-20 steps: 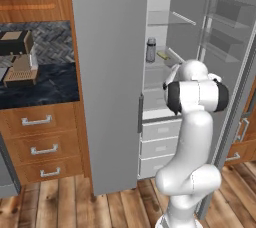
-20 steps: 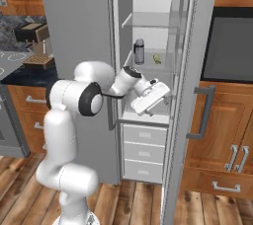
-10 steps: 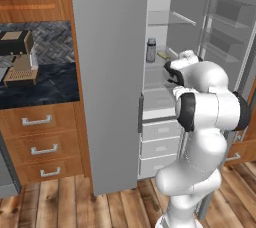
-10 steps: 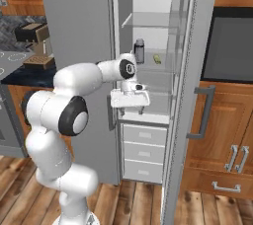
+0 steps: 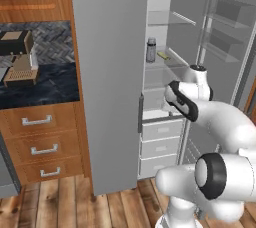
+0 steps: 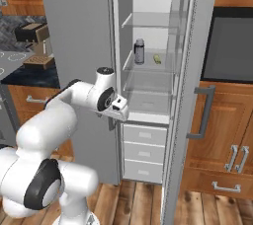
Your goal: Retrieve the butter from the fridge and place it on a plate on the dining table. Then retrieve the butter knife by the fridge and place it near the plate.
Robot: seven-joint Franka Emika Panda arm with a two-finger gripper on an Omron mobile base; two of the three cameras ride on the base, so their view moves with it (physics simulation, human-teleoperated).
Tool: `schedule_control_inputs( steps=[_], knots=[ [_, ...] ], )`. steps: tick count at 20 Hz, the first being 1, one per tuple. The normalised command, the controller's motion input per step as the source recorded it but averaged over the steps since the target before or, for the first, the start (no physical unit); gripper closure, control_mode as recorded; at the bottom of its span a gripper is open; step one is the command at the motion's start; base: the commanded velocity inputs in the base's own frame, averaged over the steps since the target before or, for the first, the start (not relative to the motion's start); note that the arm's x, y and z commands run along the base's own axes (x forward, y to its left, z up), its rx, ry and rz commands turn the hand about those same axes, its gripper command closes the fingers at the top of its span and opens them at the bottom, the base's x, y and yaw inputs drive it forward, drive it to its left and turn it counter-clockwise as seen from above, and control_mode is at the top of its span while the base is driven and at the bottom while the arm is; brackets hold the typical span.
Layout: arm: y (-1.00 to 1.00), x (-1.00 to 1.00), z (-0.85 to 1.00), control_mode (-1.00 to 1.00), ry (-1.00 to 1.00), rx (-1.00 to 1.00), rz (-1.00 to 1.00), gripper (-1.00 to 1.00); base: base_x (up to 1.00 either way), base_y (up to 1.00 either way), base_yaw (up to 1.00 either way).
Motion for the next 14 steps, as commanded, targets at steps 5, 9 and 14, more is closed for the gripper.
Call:
schedule_control_inputs(
  steps=[5,9,14],
  knots=[
    [0.23,0.17,0.02,-1.00,-0.36,-0.06,0.15,-1.00,0.00,0.00,0.00],
    [0.54,0.29,0.01,-1.00,-0.11,-0.15,0.00,-1.00,0.00,0.00,0.00],
    [0.43,0.57,-0.01,-1.00,-0.15,0.00,0.02,-1.00,0.00,0.00,0.00]
  ],
)
